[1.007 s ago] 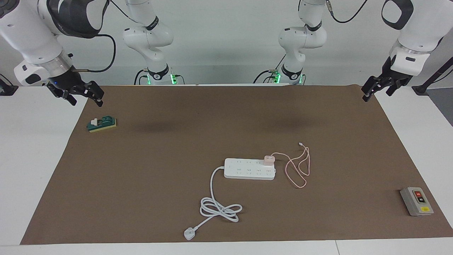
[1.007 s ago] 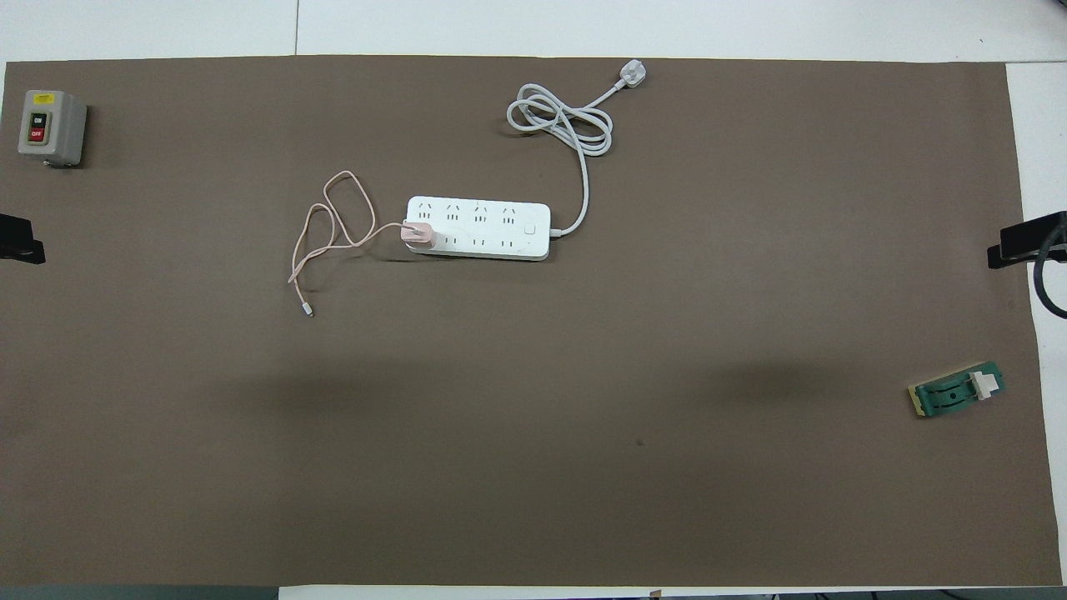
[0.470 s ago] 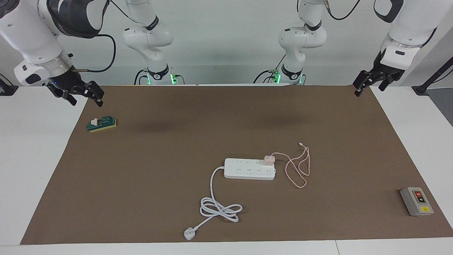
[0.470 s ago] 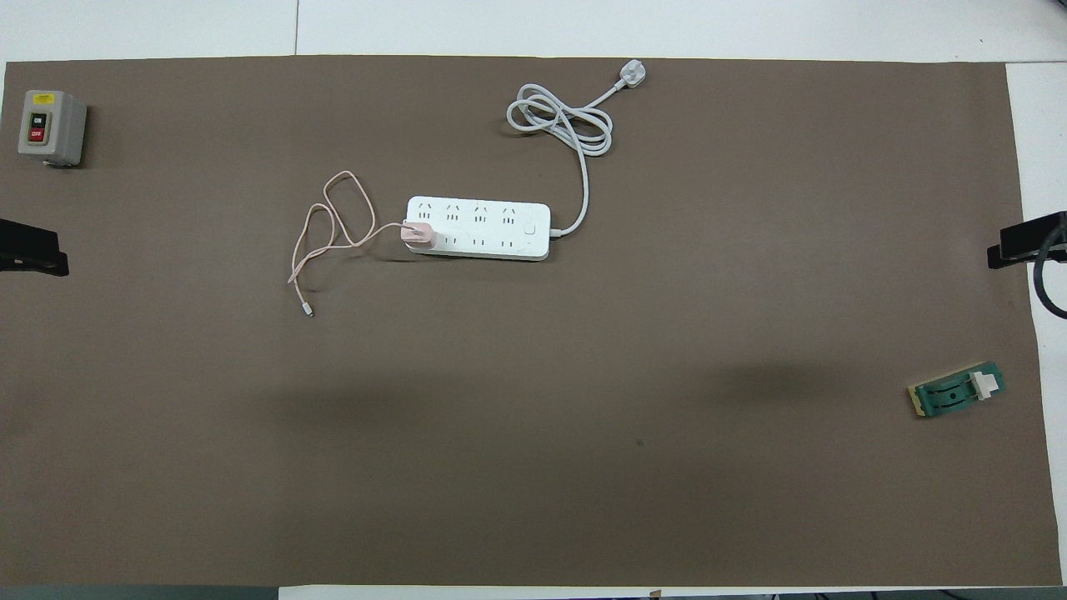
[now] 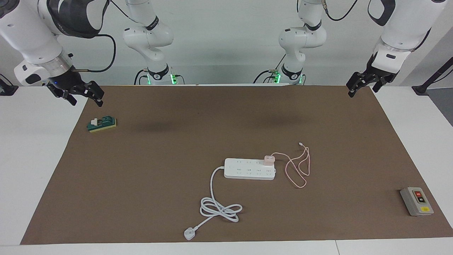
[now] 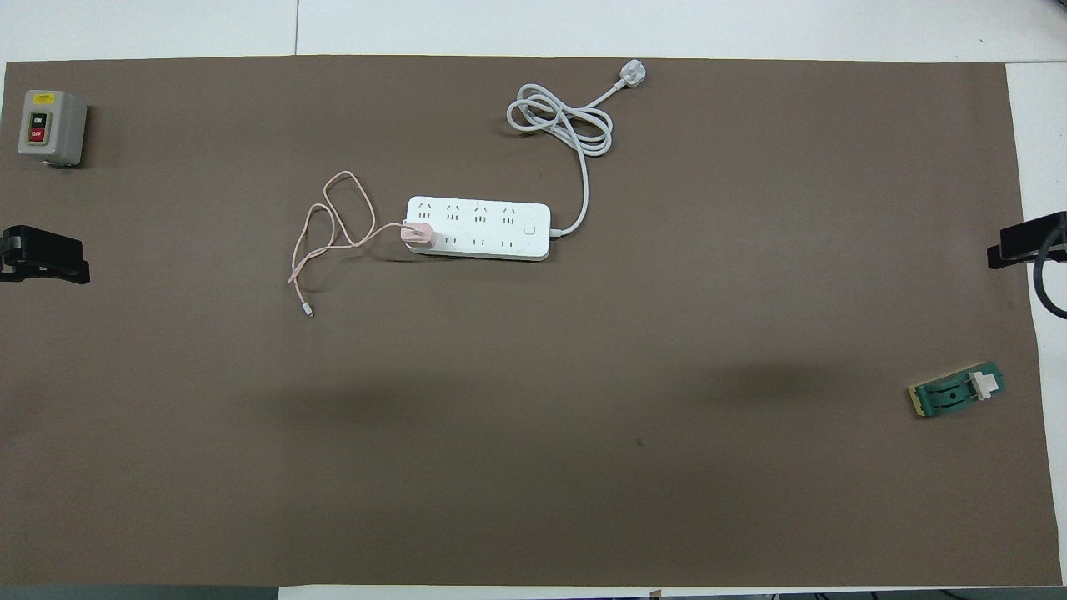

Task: Plug charger into power strip

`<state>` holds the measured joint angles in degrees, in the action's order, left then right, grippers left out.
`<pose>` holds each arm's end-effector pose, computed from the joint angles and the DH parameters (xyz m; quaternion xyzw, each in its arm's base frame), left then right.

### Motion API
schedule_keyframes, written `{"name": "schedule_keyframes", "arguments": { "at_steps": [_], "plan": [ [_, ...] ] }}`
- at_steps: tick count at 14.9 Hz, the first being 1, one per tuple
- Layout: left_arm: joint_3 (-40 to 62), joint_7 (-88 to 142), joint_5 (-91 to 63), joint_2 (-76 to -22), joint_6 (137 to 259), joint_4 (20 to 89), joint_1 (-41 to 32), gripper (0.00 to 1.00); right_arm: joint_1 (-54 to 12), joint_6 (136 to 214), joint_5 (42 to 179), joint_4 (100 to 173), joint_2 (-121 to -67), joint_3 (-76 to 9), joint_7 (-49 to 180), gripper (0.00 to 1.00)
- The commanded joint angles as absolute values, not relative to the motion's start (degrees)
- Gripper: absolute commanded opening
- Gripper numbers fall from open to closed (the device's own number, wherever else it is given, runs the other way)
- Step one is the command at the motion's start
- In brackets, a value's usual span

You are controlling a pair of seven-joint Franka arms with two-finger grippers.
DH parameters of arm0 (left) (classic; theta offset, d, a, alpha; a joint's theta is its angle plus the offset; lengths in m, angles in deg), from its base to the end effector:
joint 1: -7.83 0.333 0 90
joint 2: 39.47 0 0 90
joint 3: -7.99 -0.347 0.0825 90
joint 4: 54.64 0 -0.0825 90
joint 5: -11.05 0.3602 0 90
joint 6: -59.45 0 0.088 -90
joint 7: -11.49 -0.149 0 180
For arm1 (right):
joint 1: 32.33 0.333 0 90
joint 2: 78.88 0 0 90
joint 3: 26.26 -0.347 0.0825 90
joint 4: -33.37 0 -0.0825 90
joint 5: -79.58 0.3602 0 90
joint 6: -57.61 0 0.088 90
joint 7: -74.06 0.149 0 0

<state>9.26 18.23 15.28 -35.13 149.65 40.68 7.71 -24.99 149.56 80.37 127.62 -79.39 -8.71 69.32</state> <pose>0.5036 -0.0017 0.6118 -0.9982 -0.0463 0.0041 0.0381 0.5239 -0.0916 0.5787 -0.9985 0.0481 0.0234 0.0087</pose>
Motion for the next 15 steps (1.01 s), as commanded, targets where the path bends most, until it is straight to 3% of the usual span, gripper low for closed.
{"name": "schedule_keyframes", "arguments": {
  "at_steps": [1,15],
  "plan": [
    [9.83,18.61,15.44,-34.46,148.83,41.6,8.19,1.0,-25.3,148.58,80.64,128.03,-78.62,-9.03,70.02,1.0],
    [11.33,15.09,9.2,-34.2,148.66,41.16,7.31,1.0,-25.3,148.58,80.64,128.03,-78.62,-9.03,70.02,1.0]
  ]
}}
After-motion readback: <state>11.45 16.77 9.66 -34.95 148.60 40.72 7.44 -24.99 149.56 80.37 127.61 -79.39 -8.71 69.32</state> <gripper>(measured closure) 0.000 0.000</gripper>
